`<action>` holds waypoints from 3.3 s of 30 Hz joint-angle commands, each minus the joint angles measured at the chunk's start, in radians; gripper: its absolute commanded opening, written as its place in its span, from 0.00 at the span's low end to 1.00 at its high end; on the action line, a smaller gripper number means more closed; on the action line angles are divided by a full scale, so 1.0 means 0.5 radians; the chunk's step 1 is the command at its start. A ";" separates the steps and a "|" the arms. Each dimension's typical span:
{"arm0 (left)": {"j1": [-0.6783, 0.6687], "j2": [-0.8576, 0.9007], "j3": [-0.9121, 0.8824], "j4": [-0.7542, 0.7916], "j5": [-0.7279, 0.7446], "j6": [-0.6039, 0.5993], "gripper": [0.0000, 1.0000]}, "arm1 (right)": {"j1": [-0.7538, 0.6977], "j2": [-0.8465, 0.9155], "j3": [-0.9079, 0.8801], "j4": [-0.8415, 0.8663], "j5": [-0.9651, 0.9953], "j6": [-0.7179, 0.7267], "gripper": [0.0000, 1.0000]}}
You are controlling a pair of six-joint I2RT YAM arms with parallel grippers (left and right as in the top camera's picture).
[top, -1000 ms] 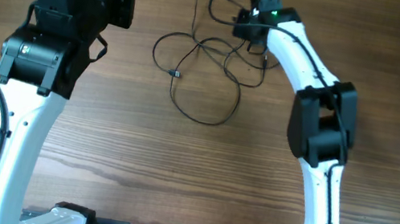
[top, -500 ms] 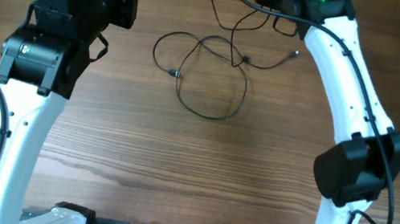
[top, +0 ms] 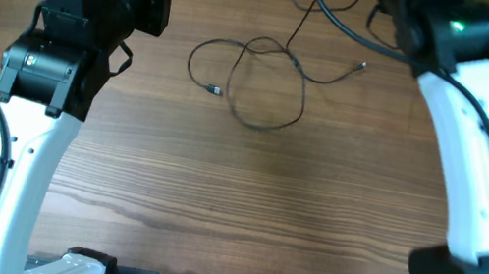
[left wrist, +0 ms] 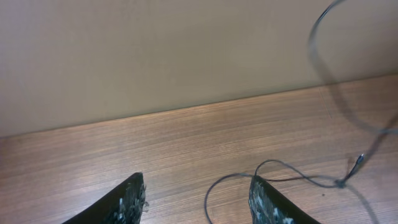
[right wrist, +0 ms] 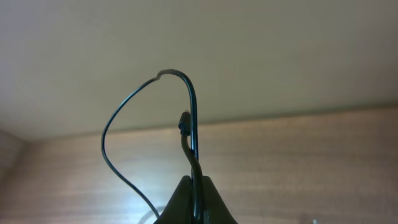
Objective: Untangle cables
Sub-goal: 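Lift the cable with the right gripper and pull it to the far right, then hold the pulled cable off the table's right side with the right gripper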
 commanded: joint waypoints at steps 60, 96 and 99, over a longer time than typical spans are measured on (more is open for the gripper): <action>0.011 -0.035 -0.009 -0.019 0.037 0.025 0.53 | -0.092 -0.409 0.011 -0.377 1.031 -0.322 0.04; 0.011 -0.035 -0.009 0.012 0.038 0.026 0.54 | -1.816 -0.268 0.009 -0.580 0.760 0.105 0.04; 0.011 -0.035 -0.009 0.012 0.038 0.026 0.54 | -1.883 -0.129 0.009 -0.569 0.646 0.150 0.04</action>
